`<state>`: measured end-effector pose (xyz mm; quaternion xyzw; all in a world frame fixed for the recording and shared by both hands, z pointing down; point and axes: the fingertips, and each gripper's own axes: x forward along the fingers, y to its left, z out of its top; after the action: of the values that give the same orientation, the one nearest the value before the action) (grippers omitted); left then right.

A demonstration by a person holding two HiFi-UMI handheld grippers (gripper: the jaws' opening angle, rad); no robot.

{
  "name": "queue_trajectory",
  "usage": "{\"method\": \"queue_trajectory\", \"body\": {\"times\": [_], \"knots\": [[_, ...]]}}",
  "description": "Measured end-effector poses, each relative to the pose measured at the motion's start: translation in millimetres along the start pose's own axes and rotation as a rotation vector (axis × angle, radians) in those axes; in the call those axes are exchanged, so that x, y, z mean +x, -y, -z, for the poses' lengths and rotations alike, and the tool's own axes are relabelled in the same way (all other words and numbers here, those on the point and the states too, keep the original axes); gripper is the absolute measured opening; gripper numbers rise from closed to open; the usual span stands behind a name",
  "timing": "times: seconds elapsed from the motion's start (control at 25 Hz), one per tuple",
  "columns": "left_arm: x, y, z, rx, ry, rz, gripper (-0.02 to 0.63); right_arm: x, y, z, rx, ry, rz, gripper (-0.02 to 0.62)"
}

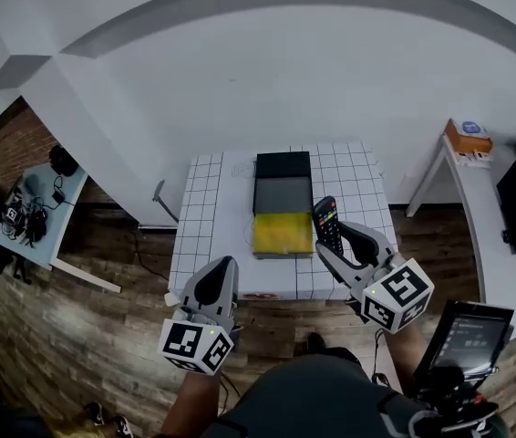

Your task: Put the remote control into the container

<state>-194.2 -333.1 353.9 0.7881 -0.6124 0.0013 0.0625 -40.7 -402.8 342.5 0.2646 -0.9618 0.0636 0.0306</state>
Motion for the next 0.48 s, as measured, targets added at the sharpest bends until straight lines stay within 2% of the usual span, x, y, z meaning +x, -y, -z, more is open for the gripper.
{"method": "queue_trajectory", "body": {"times": [0.28,0.48], "knots": [[48,-12,-8,-0.002,-0.012,-0.056,0.009,42,53,1,0.027,-0.025,-0.064,0.198],[69,-45,2,-0.01,-0.039,-0.092,0.009,83,74,20,0.038,-0.079,-0.077,0.198]]}}
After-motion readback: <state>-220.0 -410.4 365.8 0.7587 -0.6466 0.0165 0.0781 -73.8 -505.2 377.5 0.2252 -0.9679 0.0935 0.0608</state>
